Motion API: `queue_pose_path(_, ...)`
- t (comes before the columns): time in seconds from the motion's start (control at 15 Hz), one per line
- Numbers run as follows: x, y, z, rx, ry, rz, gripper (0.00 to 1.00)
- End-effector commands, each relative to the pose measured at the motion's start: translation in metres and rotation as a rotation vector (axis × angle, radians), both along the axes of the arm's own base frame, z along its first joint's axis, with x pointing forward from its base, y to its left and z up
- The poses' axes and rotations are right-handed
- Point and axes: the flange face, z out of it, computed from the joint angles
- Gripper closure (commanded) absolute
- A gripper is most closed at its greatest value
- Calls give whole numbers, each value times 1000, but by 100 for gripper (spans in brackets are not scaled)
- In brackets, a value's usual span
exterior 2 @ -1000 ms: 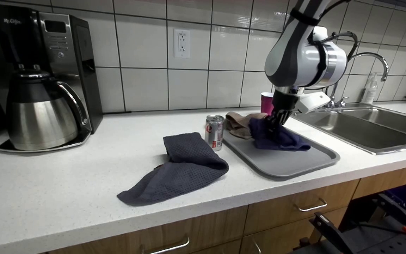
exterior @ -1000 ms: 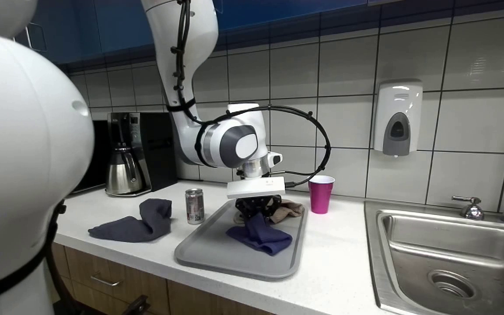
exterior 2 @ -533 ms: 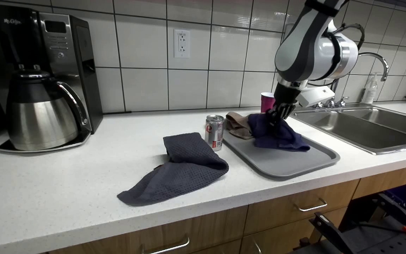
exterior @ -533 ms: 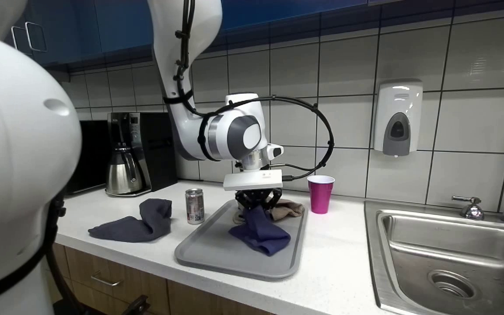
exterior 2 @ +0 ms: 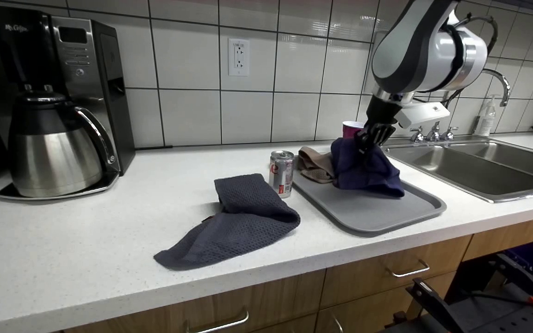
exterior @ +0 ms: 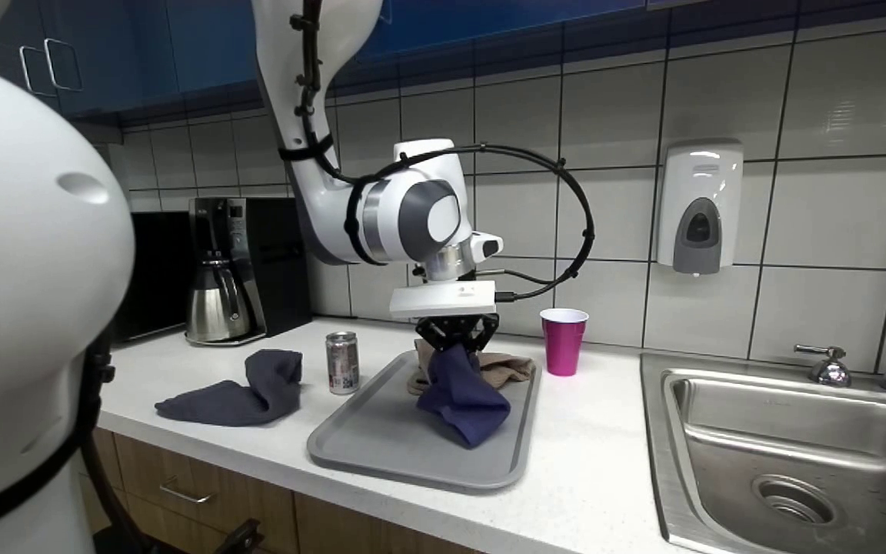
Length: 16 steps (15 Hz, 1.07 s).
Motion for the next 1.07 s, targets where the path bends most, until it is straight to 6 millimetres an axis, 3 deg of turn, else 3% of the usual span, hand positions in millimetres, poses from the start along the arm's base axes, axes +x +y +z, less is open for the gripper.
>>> queue_pose_path(0.0, -11, -4, 25, 8, -35, -31, 97)
queue_pose_path(0.47, -19, -27, 51, 11, -85, -91, 97)
queue_pose_path(1.0, -30, -69, 68, 7, -124, -187, 97)
